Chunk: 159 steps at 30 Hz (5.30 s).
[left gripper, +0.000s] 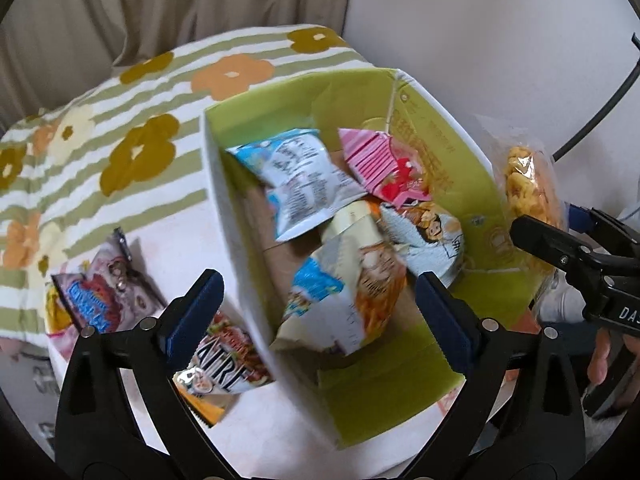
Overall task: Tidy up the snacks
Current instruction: 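Carry fries-print bag into the box and open left tool while right tool drops waffle pack in, then move both tools back over the remaining snack bags on the cloth, then grasp the pink-white bag with left tool while right tool grasps purple-blue bag, then carry pink-white bag into the box and open left tool while right tool releases purple-blue bag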
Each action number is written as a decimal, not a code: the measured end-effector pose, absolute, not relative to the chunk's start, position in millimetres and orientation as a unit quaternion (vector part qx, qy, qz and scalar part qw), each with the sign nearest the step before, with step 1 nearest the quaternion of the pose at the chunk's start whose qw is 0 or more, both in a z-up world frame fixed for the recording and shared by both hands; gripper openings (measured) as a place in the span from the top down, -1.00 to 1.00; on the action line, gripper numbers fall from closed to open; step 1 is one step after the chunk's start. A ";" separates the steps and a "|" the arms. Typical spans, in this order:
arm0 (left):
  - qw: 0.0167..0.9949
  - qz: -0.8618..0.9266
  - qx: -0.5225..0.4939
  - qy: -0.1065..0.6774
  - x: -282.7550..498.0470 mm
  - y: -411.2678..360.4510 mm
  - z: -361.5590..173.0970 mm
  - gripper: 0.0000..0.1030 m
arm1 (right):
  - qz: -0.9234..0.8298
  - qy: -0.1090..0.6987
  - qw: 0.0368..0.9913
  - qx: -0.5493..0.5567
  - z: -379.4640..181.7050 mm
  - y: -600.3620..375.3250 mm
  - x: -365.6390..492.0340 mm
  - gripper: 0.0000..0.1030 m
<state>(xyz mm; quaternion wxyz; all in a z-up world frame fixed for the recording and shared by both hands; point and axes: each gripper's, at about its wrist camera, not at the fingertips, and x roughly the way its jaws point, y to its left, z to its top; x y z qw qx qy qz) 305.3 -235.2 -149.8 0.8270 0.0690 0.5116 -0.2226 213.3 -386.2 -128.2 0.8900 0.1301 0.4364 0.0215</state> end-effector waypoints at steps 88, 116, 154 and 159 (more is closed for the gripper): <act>0.790 -0.085 -0.177 0.580 339.6 137.3 -255.6 -0.86 | 0.179 0.484 0.854 0.067 -189.4 -54.2 335.6 -0.96; 0.789 -0.036 -0.126 0.601 379.0 101.1 -305.4 -0.02 | 0.225 0.580 0.783 -0.015 -274.5 -30.7 413.0 -1.00; 0.817 -0.074 -0.123 0.559 335.4 133.4 -241.8 0.14 | 0.215 0.502 0.837 -0.024 -222.6 -32.5 376.3 -0.54; 0.828 -0.095 -0.115 0.540 327.9 132.5 -217.2 0.14 | 0.198 0.476 0.857 -0.002 -188.2 -42.8 359.0 -0.54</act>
